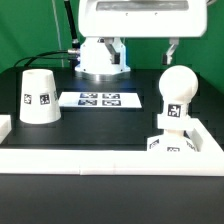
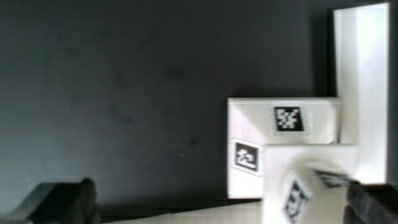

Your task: Assemble lamp

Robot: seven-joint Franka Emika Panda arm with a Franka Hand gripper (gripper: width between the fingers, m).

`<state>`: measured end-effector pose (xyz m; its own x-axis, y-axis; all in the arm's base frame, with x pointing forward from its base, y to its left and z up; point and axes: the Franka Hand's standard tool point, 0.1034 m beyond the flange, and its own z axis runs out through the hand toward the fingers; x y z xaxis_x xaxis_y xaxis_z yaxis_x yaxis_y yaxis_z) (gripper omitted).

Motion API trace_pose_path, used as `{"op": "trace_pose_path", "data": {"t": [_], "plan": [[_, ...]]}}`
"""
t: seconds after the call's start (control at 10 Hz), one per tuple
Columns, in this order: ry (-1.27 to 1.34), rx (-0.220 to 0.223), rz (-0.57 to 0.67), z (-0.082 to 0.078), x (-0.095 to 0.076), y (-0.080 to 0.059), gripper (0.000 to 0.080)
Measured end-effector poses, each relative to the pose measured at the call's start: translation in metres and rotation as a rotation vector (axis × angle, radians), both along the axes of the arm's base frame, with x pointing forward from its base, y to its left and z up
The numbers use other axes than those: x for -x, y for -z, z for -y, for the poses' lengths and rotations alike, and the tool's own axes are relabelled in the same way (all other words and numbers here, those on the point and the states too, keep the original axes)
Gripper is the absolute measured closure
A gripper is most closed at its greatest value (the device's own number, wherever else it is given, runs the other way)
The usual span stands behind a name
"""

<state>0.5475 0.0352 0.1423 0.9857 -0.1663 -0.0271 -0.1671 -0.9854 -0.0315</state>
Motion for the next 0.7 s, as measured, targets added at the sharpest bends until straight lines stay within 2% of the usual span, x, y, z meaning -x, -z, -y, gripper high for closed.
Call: {"op": "trace_pose_path", "data": {"t": [0.1,0.2,0.6,0.7], "plan": [[-0.001,0.002,0.000,0.006,0.000,0.000,0.0101],[-0.030,0.006,0.009,0.018,0.002,0.004,0.0101],[-0.088,0.019,-0.014,0.080,0.028,0.017,0.0101],[-0.090,0.022,-0.018,0.091,0.034,0.019,0.0101]]}}
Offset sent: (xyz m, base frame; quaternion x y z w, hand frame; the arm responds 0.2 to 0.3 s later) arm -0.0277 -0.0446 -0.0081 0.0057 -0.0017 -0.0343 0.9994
